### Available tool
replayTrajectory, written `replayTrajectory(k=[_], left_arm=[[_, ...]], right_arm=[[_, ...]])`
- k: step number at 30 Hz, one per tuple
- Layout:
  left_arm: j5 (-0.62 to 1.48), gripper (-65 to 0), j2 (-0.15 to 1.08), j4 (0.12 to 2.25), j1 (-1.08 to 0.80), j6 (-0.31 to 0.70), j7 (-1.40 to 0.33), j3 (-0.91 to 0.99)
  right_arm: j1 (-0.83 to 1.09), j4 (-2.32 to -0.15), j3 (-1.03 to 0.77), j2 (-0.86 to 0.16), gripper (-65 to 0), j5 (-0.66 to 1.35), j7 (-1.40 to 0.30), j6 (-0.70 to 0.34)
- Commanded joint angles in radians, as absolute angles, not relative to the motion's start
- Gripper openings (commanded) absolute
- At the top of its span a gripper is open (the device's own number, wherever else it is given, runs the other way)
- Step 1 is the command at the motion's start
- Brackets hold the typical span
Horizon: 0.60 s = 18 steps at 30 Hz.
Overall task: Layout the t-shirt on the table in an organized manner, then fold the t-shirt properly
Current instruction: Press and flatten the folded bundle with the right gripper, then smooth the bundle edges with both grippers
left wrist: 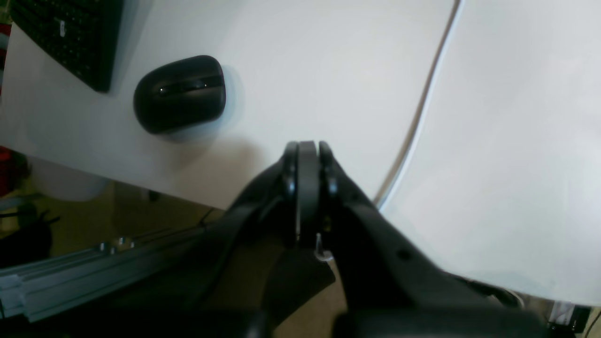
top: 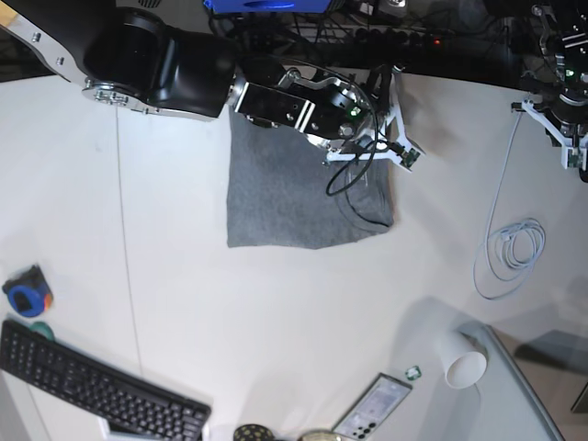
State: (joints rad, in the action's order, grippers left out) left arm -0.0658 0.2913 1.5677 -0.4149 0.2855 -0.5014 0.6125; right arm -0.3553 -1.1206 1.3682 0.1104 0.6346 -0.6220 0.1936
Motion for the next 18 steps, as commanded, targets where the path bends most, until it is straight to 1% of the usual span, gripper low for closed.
replayTrajectory(k=[1,6,8,11,14,16,18], left_arm=[[-0.064,-65.0,0.308,1.583,-0.404,0.28,-0.479,0.604],[-0.056,-65.0,0.305,1.586,-0.4,0.28,-0.479,0.542],[-0.056,-65.0,0.305,1.589,-0.4,0.28,-0.481,0.507],[-0.033,-65.0,0.278,1.601,-0.395,0.28,-0.481,0.483],[0.062,-65.0,0.254,1.643,-0.381,0.282,-0.51,0.476],[0.153,-65.0,0.251,1.672,-0.371,0.325,-0.584,0.478],[0.285,-65.0,0.251,1.702,-0.348,0.403,-0.651,0.478]], right_arm=[[-0.375,-1.198,1.365,0.134,-64.1,0.645,-0.598,0.182],[-0.406,-1.376,1.359,0.084,-64.1,0.648,-0.604,0.186],[-0.409,-1.422,1.336,0.041,-63.9,0.648,-0.607,0.188],[-0.377,-1.452,1.204,-0.005,-64.1,0.65,-0.661,0.188],[-0.338,-1.455,1.047,-0.059,-64.1,0.648,-0.682,0.185],[-0.329,-1.457,0.98,-0.099,-64.1,0.648,-0.68,0.185],[-0.326,-1.465,0.934,-0.142,-64.1,0.648,-0.679,0.185]])
